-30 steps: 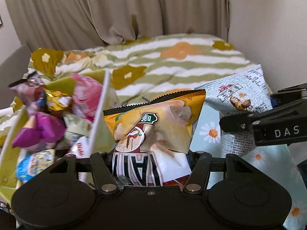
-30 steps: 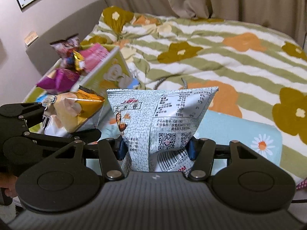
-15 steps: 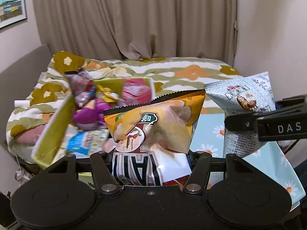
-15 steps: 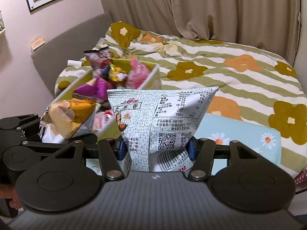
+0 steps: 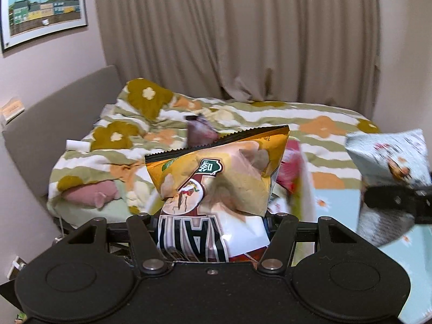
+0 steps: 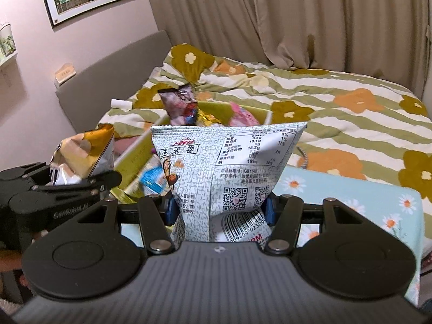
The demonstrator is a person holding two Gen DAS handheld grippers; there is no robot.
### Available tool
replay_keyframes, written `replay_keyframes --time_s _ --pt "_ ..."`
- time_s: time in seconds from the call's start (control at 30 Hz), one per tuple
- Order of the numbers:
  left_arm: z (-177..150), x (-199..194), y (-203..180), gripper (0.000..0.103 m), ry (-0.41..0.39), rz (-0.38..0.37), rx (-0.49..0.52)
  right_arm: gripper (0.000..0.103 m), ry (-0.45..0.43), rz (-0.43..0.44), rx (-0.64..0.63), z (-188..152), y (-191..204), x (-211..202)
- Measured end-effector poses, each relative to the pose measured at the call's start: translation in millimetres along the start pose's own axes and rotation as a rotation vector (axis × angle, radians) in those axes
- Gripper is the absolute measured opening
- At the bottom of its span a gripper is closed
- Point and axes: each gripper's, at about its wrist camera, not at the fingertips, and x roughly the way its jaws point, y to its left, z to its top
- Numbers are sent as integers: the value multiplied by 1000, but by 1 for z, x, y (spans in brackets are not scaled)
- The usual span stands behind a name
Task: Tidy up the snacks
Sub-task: 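Carry both bags over the box and open both tools to drop them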
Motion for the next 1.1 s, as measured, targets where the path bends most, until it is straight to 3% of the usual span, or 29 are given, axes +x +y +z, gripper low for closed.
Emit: replay_keyframes --time_s 0.17,0.37,0.47,0.5,0.53,0.63,0.83,1.1 --pt "15 24 14 65 8 36 -15 72 11 32 -7 18 13 28" --pt "19 58 17 66 56 23 -1 72 36 55 -41 30 23 59" --pt "19 77 22 79 94 13 -23 72 55 58 -50 34 23 73" --pt "18 84 23 94 117 21 -25 72 63 59 -50 35 21 78" --pt "17 88 23 101 129 29 -23 72 72 62 -48 36 20 83" --pt "12 92 26 101 144 49 -13 72 100 72 -43 39 16 96" --pt "14 80 48 102 120 6 -81 73 116 74 -36 45 14 113" --pt "14 59 69 102 93 -9 -89 75 116 58 0 48 35 115"
